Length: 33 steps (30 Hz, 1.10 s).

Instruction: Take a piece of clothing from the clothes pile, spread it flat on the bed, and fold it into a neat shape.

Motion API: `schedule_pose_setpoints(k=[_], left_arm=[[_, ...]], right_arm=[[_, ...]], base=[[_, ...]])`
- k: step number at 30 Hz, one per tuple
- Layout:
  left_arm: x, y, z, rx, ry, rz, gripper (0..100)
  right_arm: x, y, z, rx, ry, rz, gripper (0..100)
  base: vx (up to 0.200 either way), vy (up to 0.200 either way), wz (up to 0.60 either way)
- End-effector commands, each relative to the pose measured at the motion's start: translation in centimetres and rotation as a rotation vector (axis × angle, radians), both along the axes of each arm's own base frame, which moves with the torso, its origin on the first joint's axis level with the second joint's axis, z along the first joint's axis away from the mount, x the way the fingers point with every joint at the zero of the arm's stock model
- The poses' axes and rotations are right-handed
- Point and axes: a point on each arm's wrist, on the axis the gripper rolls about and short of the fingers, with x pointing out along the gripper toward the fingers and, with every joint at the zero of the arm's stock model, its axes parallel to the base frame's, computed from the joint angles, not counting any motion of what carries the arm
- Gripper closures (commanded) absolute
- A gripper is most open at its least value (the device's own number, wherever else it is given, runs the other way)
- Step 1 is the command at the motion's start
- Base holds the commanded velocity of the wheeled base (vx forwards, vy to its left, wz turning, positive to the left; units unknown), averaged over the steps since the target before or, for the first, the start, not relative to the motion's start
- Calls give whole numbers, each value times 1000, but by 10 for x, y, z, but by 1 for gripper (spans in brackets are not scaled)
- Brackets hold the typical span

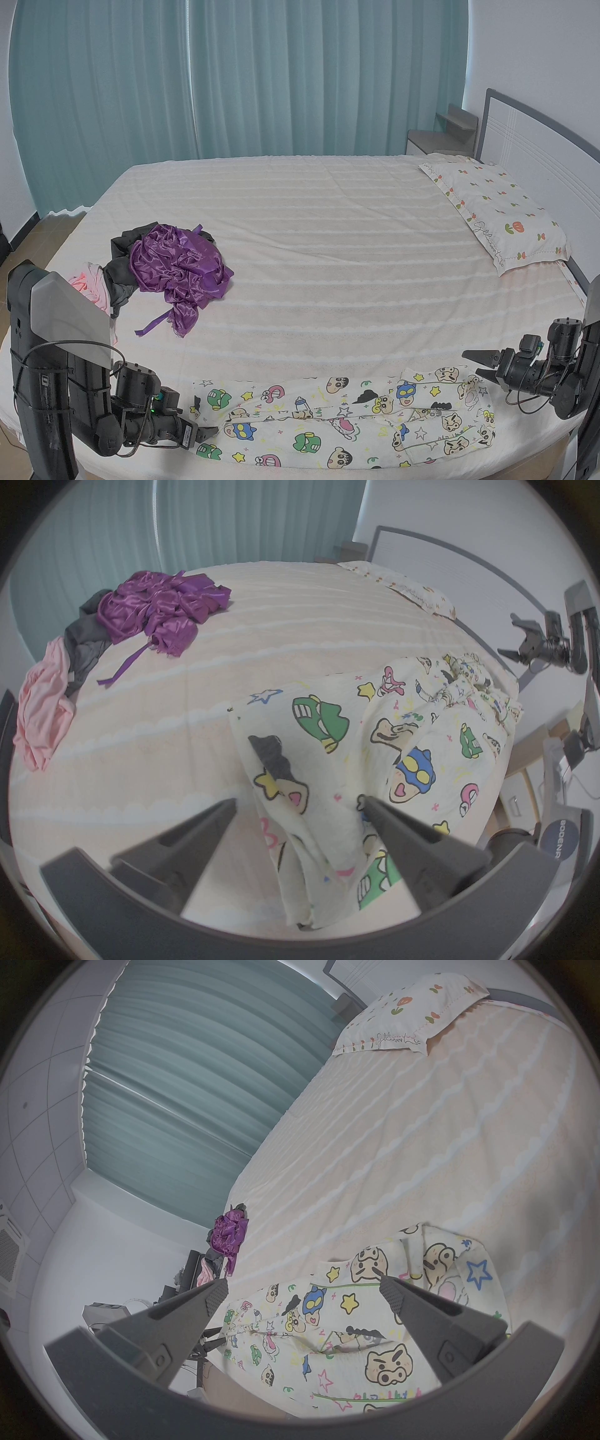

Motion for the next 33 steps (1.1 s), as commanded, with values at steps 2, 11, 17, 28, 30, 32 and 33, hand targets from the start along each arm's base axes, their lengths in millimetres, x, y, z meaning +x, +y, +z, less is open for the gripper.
schedule_pose_setpoints(k=[2,11,17,28,30,32,33], left_arm=[[-10,4,4,-189,61,63,0],[2,6,16,-455,63,218,0],[5,18,16,-465,49,277,0],[6,20,17,-467,43,283,0],[7,20,17,-467,42,283,0],[7,19,17,-468,40,282,0],[7,20,17,-467,42,283,0]], right_arm=[[-4,-2,-24,-81,83,-20,0],[-6,3,-57,-291,152,33,0],[-6,8,-58,-299,153,57,0],[-6,19,-67,-334,156,135,0],[-3,21,-68,-343,147,139,100],[-1,22,-69,-352,142,132,100],[-1,22,-69,-356,146,130,100]], base=[[0,0,0],[0,0,0],[0,0,0],[0,0,0],[0,0,0],[0,0,0],[0,0,0]])
